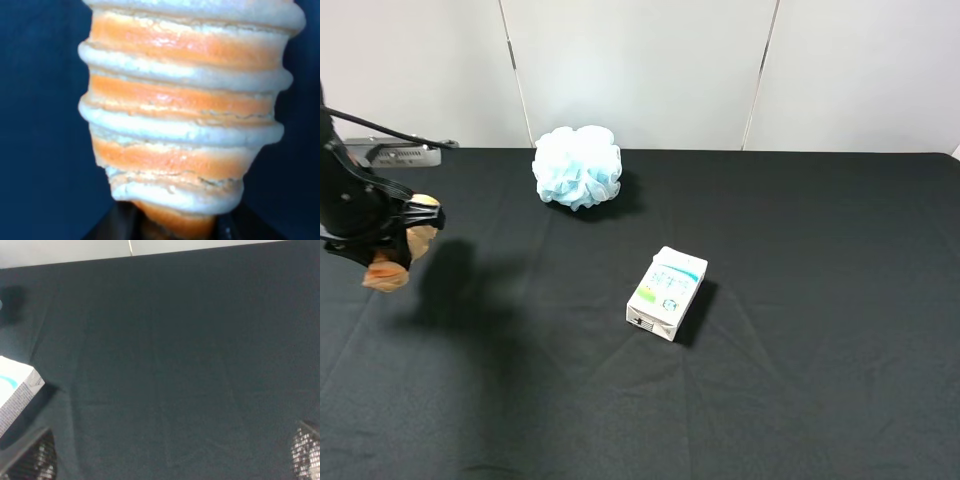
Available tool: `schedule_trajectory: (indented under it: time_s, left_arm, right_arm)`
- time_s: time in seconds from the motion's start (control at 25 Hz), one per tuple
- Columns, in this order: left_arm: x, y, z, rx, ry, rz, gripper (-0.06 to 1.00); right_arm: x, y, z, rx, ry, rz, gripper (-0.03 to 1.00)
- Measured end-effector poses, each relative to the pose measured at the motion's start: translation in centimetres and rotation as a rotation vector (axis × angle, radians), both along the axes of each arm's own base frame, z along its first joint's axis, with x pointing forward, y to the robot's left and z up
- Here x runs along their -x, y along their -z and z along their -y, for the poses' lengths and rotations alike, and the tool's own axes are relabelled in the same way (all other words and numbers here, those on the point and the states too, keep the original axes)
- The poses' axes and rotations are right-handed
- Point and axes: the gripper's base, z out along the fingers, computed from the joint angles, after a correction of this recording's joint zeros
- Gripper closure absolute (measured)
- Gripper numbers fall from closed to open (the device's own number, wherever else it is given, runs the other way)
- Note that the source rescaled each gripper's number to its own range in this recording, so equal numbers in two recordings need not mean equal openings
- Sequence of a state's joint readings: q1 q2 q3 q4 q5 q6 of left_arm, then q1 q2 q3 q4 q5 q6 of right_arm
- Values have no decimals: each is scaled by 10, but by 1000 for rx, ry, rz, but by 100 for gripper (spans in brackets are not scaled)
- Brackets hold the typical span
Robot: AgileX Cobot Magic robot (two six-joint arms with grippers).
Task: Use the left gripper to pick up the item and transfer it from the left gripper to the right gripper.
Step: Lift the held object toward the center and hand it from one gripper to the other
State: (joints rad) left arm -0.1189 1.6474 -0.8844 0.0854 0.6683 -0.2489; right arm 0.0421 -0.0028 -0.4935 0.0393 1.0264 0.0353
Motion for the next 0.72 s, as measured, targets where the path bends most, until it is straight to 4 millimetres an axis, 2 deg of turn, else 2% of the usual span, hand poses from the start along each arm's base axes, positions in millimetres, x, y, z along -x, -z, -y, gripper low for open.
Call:
schedule_trajectory:
  time_s: [0.28, 0.52, 0.72]
  left_arm:
    - [21, -35, -3, -12, 91, -3, 91]
    - [35, -54, -3, -7, 194, -24, 91]
    - [32, -74, 6, 85, 307, -32, 91]
  right_arm:
    - [0, 0, 0, 0, 0, 0, -3]
    - [0, 0, 0, 0, 0, 0, -3]
    - [0, 0, 0, 0, 0, 0, -3]
